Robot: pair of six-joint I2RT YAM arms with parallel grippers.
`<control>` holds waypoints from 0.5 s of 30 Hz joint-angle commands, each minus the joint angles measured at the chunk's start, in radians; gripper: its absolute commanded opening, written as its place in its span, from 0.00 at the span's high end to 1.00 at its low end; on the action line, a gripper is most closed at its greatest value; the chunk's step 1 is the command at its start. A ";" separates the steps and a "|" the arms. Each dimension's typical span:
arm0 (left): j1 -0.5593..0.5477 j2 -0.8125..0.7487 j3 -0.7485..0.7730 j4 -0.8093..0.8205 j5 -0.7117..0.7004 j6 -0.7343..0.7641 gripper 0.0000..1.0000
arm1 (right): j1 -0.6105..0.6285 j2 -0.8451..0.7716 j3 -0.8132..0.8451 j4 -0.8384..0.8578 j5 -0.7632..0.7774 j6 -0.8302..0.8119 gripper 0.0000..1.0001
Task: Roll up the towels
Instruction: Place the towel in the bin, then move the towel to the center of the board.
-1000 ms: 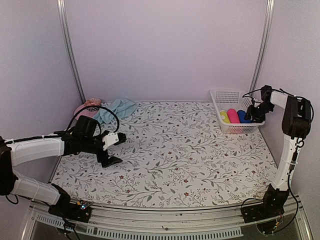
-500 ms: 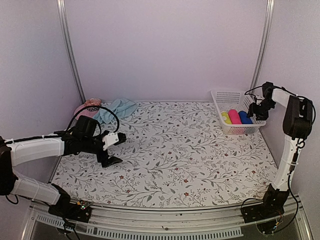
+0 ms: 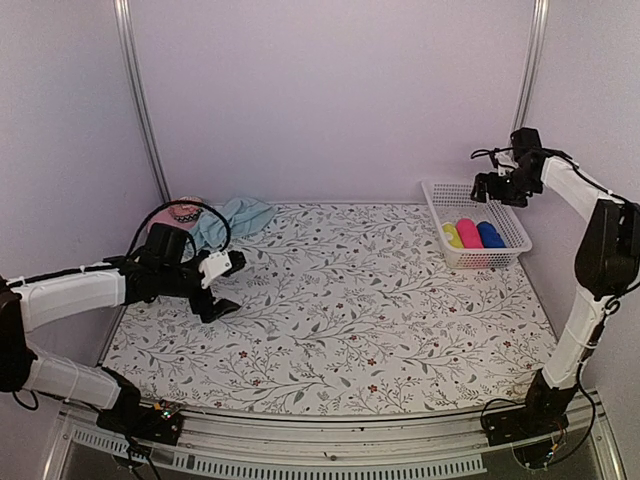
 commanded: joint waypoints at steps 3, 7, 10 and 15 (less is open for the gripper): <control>0.101 -0.015 0.111 0.034 -0.023 -0.079 0.03 | 0.206 -0.329 -0.209 0.181 0.110 0.016 0.01; 0.174 0.019 0.176 0.043 -0.054 -0.132 0.03 | 0.308 -0.477 -0.334 0.230 0.131 0.114 0.01; 0.238 0.080 0.242 0.046 -0.087 -0.175 0.03 | 0.406 -0.577 -0.439 0.264 0.201 0.136 0.01; 0.312 0.256 0.401 0.005 -0.139 -0.199 0.03 | 0.476 -0.685 -0.627 0.401 0.169 0.129 0.01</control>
